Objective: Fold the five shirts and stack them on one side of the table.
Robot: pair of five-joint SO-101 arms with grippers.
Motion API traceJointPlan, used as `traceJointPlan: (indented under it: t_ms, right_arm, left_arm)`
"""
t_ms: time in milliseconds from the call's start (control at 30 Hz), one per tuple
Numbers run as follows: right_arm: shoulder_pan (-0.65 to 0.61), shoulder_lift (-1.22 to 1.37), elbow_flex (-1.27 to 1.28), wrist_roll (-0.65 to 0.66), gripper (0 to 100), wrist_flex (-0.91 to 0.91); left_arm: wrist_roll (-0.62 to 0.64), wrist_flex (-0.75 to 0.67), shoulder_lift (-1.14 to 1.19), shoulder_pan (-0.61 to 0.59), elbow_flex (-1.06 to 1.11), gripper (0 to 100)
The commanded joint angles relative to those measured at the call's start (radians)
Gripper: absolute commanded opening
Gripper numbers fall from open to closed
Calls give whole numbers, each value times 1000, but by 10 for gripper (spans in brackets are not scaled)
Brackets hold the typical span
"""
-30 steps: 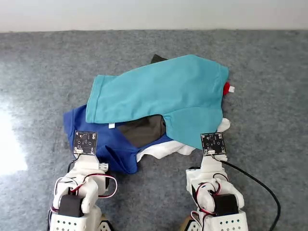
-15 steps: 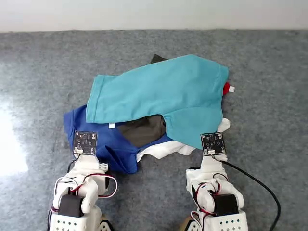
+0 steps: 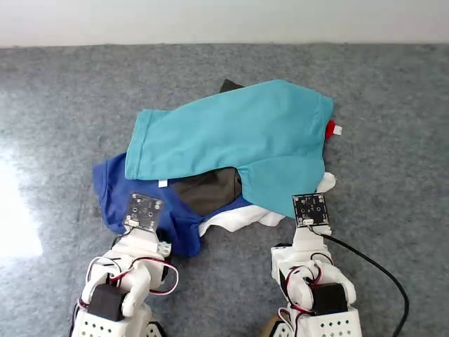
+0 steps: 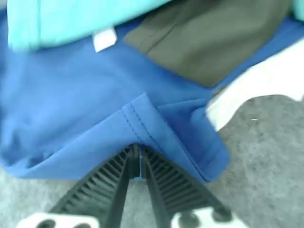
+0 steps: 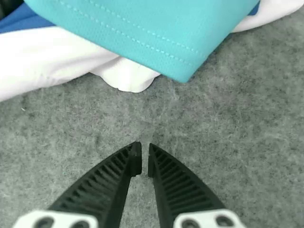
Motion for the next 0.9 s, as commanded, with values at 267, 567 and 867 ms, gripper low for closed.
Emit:
traceJointPlan:
  t_ms: [267, 567, 867]
  right_arm:
    - [1, -4, 15, -9, 39, 7]
    - [1, -4, 15, -9, 39, 7]
    - [1, -4, 15, -9, 39, 7]
  left_arm:
    - [-390, -167, -8, -28, -127, 148]
    - [-463, -241, 38, -206, -432, 66]
    - [-465, -54, 712, -74, -883, 32]
